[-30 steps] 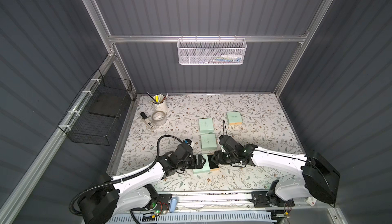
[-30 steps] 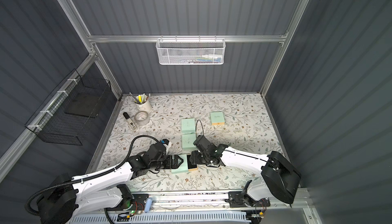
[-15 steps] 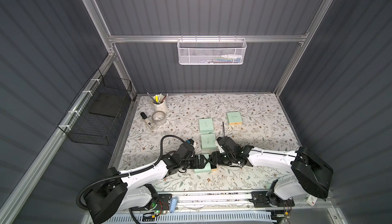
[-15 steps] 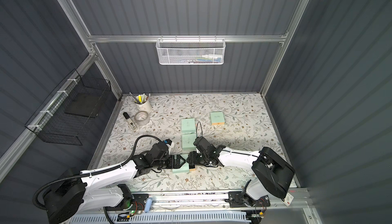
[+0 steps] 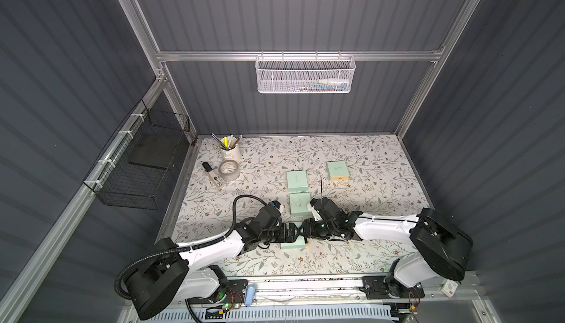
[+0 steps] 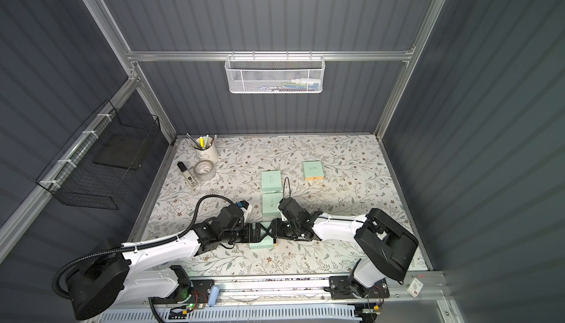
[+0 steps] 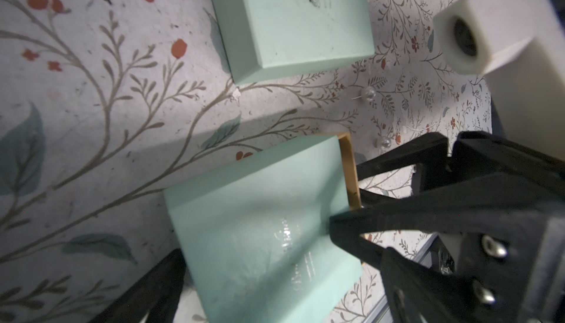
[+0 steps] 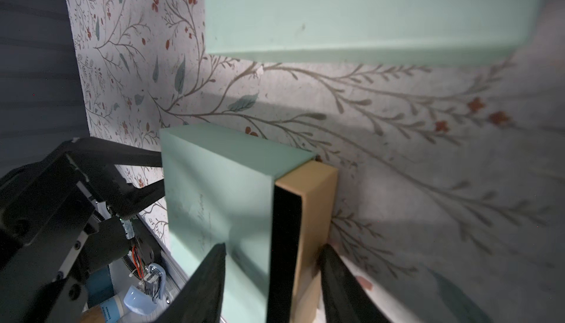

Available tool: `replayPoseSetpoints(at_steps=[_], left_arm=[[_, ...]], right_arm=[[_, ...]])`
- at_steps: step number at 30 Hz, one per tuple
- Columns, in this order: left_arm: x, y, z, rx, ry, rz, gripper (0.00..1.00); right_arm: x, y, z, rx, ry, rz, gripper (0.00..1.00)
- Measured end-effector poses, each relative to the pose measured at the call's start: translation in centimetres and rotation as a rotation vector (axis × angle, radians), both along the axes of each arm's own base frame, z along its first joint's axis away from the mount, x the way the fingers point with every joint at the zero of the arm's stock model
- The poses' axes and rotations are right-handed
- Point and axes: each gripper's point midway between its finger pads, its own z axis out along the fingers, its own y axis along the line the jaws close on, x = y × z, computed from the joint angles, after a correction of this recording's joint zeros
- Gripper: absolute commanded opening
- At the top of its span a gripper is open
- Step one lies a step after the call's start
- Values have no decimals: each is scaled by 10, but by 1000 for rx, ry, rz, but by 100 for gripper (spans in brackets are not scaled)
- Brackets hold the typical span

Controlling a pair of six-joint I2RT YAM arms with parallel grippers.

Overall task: Take out the earrings from the drawer-style jewelry box
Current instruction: Close the drawer of the jewelry box.

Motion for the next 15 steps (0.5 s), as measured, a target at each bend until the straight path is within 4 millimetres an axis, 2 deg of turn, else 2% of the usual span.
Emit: replayPoseSetpoints(at_steps=[6, 15], left_arm=[[3, -4, 0, -13, -5, 4, 100], [5, -4, -3, -12, 0, 7, 100]], right_arm=[[-3, 9, 0, 41, 16, 22, 50], [-2, 10, -3, 52, 27, 21, 49]])
